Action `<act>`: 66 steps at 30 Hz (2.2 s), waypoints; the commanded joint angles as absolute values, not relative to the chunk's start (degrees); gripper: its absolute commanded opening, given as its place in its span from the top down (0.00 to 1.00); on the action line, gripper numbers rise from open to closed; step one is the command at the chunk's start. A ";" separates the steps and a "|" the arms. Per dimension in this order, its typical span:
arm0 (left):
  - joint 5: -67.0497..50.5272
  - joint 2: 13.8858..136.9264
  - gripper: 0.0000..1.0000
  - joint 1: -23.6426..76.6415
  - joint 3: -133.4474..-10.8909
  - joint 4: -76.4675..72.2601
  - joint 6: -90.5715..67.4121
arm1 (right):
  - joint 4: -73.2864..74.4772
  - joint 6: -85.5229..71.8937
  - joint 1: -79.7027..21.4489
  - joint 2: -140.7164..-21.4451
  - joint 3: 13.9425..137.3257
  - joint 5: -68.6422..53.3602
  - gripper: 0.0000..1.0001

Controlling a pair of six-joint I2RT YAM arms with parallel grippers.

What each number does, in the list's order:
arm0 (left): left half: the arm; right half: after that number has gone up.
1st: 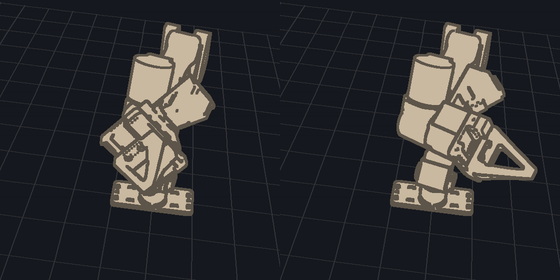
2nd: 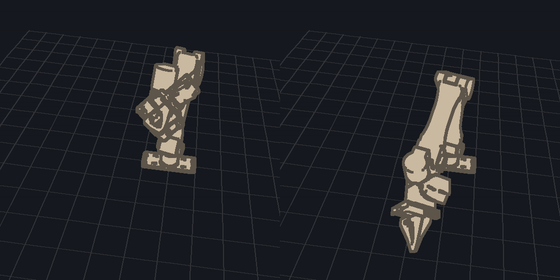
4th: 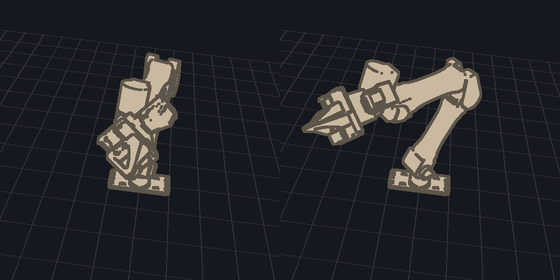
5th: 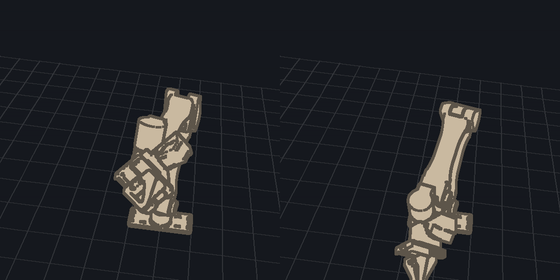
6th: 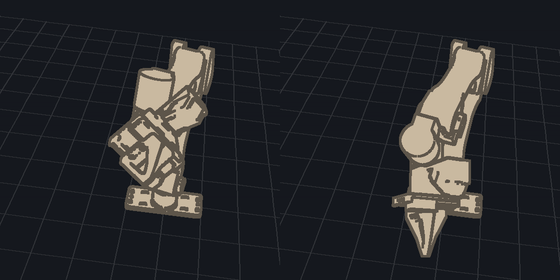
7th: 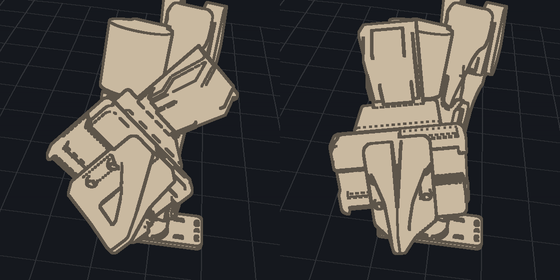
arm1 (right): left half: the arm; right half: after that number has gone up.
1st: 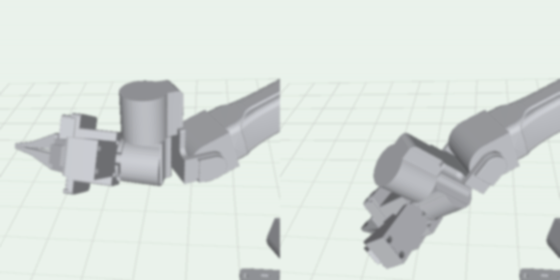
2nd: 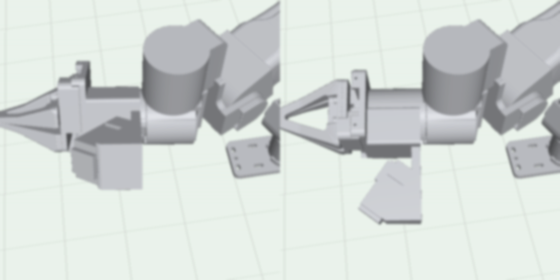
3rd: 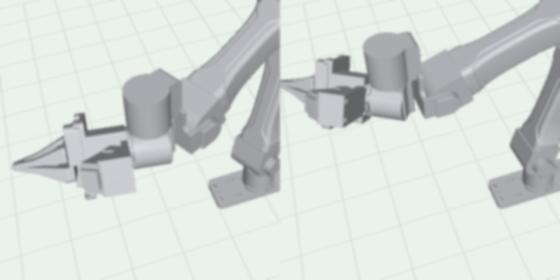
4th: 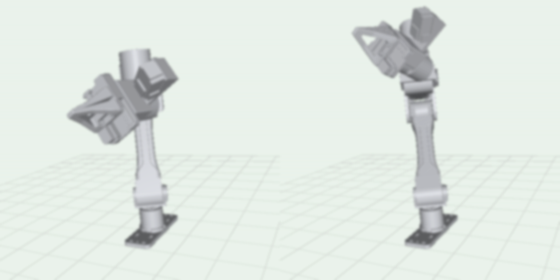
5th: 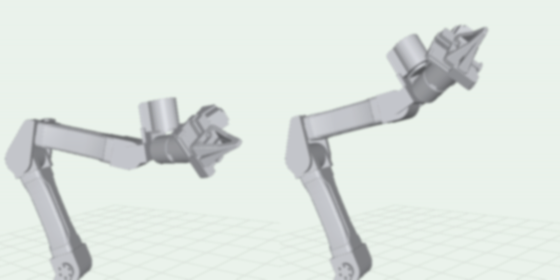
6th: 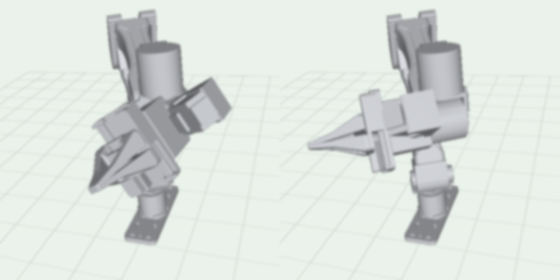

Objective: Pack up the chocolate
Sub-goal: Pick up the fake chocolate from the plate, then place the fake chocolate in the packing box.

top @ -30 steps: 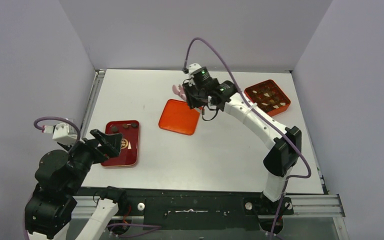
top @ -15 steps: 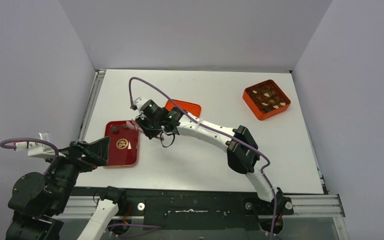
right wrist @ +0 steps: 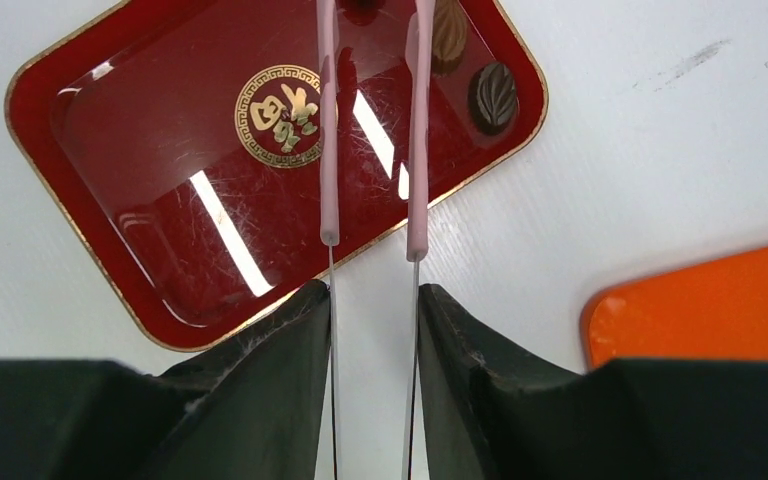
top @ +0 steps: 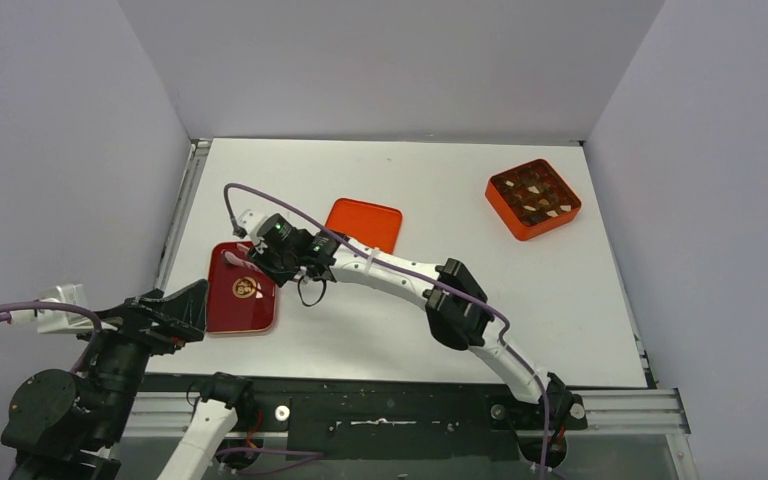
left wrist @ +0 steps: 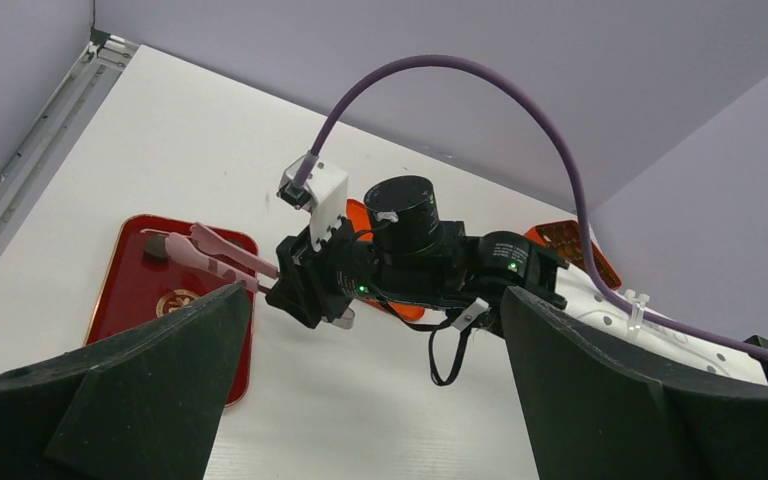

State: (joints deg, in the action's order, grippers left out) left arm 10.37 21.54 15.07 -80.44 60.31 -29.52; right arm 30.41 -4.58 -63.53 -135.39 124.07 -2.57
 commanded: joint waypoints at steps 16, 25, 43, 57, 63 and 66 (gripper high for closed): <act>12.39 20.81 0.03 15.32 -79.28 57.06 -28.73 | 24.31 3.49 -65.00 -144.81 135.30 -0.26 0.64; 13.10 20.96 0.03 15.32 -78.85 56.91 -28.10 | 23.34 4.00 -65.11 -147.64 138.25 -0.28 0.66; 12.57 20.57 0.03 15.38 -76.02 56.61 -28.50 | 21.44 1.48 -65.20 -142.78 133.10 -1.66 0.74; 12.31 20.97 0.03 15.37 -73.87 60.24 -28.16 | 21.23 -7.02 -65.04 -128.77 120.56 -3.94 0.78; 11.24 20.66 0.03 15.39 -71.07 59.91 -28.26 | 25.32 -7.86 -63.33 -122.16 116.01 -2.28 0.78; 9.92 20.27 0.03 15.38 -67.65 59.58 -28.81 | 26.65 -7.52 -62.00 -118.05 112.63 -0.33 0.78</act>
State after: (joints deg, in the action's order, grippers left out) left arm 11.88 20.51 15.25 -70.78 60.71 -28.91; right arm 26.04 -6.70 -63.92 -126.04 115.28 -3.11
